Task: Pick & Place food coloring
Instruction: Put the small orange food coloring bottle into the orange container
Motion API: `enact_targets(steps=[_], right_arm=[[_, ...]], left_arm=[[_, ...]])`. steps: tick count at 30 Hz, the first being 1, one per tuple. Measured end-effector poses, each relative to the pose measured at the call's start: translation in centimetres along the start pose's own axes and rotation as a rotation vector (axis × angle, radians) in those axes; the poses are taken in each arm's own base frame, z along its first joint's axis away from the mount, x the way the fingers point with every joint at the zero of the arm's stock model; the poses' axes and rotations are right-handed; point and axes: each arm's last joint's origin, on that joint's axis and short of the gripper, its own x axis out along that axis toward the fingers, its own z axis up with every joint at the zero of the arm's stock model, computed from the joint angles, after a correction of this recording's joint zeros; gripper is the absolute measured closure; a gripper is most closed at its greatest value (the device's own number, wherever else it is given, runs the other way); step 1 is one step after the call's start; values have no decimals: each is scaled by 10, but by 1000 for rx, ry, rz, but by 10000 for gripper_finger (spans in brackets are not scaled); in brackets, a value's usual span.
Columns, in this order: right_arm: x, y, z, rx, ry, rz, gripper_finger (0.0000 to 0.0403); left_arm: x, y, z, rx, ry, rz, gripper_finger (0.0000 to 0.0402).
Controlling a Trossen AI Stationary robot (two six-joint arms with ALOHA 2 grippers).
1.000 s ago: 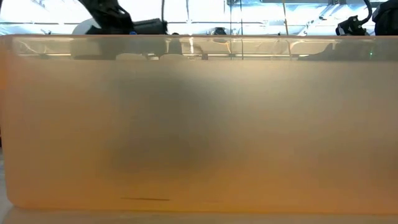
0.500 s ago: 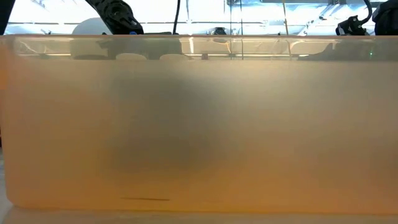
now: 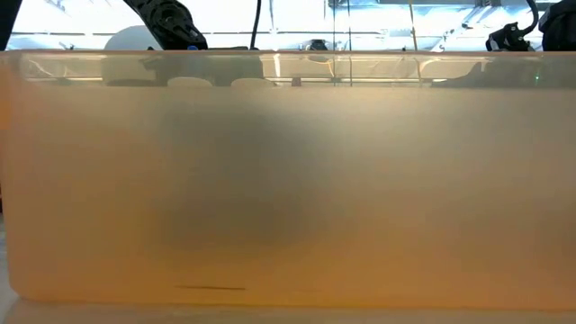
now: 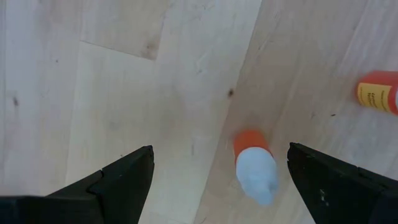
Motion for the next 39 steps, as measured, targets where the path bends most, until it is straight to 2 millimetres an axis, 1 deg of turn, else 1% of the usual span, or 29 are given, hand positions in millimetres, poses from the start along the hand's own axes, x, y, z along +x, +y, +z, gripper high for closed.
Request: enact_targets(steps=[3,5,8,17,20,23,26,29,32,35,39], right_arm=[[0,0,0,0,0,0,293],[0,0,0,0,0,0,293],[0,0,0,0,0,0,293],[0,0,0,0,0,0,293],[0,0,0,0,0,1,293],[0,0,0,0,0,0,293],[0,0,0,0,0,0,293],[0,0,0,0,0,0,293],[0,0,0,0,0,0,293],[0,0,0,0,0,0,293],[0,0,0,0,0,0,293]], left_arm=[[0,0,0,-1,0,0,50],[0,0,0,-5,0,0,73],[0,0,0,-12,0,0,123],[0,0,0,-14,0,-6,290],[0,-1,0,-5,1,-24,337],[-4,-1,-1,2,-7,-30,338],[-12,-4,-2,19,-32,-34,338],[-24,-9,-5,40,-66,-44,338],[-45,-20,-8,53,-72,-51,338],[-77,-39,-9,72,-91,-53,338],[-130,-77,-8,164,-140,-27,338]])
